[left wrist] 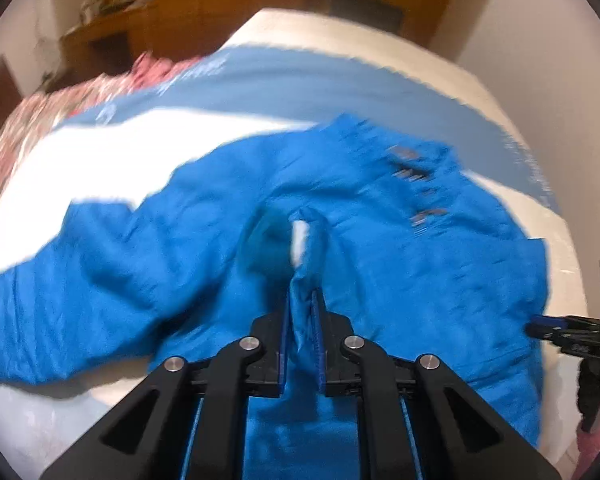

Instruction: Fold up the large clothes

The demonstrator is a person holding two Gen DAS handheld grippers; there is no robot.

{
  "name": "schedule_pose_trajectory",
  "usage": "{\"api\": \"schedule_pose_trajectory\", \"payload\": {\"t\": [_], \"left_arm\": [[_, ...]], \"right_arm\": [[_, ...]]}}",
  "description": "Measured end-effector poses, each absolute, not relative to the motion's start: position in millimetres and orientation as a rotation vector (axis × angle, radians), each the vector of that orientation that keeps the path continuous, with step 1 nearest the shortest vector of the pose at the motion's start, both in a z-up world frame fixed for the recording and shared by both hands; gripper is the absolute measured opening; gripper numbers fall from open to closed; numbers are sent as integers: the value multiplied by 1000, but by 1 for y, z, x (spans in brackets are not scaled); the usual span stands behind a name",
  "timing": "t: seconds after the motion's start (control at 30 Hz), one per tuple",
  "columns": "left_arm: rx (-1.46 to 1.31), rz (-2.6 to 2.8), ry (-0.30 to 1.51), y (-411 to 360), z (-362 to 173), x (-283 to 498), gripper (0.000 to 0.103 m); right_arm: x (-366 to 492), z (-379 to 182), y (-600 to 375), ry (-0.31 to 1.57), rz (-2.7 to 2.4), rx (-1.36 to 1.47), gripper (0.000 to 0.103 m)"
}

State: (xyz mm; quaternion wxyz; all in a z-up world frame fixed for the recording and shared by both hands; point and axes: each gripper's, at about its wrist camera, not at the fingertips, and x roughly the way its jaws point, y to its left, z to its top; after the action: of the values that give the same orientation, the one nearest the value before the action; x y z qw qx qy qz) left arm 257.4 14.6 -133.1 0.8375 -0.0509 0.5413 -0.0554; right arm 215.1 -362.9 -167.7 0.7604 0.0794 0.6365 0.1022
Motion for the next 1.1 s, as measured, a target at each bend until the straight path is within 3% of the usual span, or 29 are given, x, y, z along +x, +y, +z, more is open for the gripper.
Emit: {"api": "schedule_pose_trajectory", "payload": {"t": [0.1, 0.23, 0.43, 0.67, 1.1], "left_arm": [[-129, -75, 1192, 37, -151, 259, 17], [-170, -29, 1153, 54, -138, 251, 15], [-111, -154, 1102, 3, -113, 256, 24], [-1, -112, 1226, -25, -173, 288, 24], [62, -98, 1216, -27, -184, 283, 24]], "right_arm": [[217, -172, -362, 1394, 221, 175, 45], [218, -162, -364, 1392, 214, 187, 45], [223, -119, -348, 1296, 240, 164, 45], [237, -170, -348, 1409, 174, 175, 44], [232, -192, -349, 1388, 99, 230, 43]]}}
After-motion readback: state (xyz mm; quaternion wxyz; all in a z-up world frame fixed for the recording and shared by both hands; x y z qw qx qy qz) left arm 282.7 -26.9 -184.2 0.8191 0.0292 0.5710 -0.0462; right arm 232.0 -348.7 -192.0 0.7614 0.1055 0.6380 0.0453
